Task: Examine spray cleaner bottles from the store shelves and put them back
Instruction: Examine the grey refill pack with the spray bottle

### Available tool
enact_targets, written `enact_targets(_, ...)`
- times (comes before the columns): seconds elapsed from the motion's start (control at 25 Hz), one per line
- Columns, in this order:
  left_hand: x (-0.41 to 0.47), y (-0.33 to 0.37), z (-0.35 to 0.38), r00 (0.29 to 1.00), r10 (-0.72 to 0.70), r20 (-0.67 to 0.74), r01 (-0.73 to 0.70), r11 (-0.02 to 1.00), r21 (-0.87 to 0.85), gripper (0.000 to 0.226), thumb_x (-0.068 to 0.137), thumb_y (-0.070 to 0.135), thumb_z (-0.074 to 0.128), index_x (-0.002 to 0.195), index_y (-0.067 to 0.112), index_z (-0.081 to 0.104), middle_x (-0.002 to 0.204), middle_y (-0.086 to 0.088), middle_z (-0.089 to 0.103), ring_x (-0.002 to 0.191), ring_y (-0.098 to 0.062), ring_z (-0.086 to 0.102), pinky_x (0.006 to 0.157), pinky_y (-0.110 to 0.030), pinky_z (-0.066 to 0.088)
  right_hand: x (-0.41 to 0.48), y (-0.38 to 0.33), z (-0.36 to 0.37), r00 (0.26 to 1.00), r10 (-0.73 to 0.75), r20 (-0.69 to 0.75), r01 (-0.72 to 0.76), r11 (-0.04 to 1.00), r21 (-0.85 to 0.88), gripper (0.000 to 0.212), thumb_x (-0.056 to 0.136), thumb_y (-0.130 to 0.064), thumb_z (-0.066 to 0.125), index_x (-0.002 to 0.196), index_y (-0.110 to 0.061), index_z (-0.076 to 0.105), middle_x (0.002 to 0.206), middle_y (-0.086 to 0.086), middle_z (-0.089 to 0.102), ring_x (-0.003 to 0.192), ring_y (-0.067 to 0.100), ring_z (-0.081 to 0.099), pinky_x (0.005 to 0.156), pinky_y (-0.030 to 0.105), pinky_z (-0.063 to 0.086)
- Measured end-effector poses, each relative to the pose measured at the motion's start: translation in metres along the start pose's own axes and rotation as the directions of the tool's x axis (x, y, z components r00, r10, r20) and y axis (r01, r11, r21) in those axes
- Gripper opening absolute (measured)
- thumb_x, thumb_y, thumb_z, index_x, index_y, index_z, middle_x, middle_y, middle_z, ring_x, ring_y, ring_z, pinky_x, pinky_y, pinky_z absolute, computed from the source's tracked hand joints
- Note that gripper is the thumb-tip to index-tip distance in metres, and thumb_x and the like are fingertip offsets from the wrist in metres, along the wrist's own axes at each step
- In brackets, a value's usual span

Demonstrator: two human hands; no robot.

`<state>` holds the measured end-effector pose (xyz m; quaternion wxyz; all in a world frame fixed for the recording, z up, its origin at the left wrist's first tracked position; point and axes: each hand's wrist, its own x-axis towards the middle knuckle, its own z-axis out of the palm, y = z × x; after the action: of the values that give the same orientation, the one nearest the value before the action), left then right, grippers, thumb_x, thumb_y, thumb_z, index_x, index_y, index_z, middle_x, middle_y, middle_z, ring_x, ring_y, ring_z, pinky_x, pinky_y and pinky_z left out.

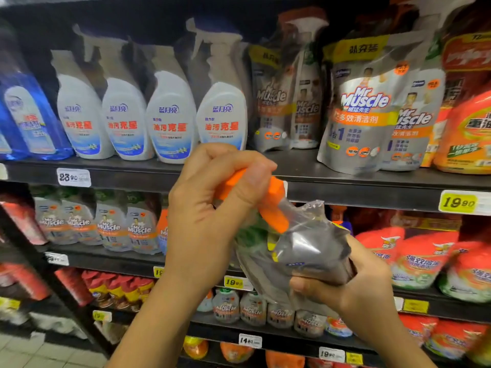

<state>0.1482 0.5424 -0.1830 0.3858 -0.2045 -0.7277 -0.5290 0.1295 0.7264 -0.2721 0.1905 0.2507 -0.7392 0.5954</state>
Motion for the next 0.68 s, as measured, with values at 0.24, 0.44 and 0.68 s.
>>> enact_targets(0.24,0.007,-0.021,0.006,0.999,0.014,-0.047,-0.019,0.994,-0.107,0.038,0.096,0.023,0.049,0.134,0.024,0.044,0.134,-0.003,0.053,0.124,-0.012,0.051,0.103,-0.027,0.041,0.003,0.006,0.005,0.973,0.218,0.079,-0.232,0.921,0.314,0.051,0.041,-0.025,0.088,0.09,-0.025,0.074,0.078,0.005,0.076,0.067,0.015,0.072,0.055,0.022,0.054)
enact_targets(0.44,0.004,-0.035,0.015,0.944,-0.284,0.17,0.323,0.9,-0.292,0.024,0.084,0.034,0.066,0.103,0.02,0.062,0.082,0.011,0.073,0.077,0.002,0.065,0.067,-0.014,0.05,0.01,0.004,0.008,0.918,0.37,0.14,-0.389,0.779,0.491,0.051,0.034,-0.018,0.086,0.084,-0.018,0.076,0.081,0.016,0.075,0.07,0.029,0.074,0.054,0.028,0.056)
enact_targets(0.68,0.004,-0.035,0.02,0.963,-0.267,0.043,0.267,0.964,0.0,0.04,0.063,0.056,0.07,0.093,0.031,0.062,0.085,0.02,0.07,0.075,0.005,0.064,0.065,-0.01,0.047,0.015,-0.001,0.012,0.905,0.387,0.178,-0.421,0.749,0.511,0.051,0.037,-0.017,0.084,0.087,-0.015,0.076,0.086,0.019,0.075,0.076,0.033,0.073,0.059,0.034,0.057)
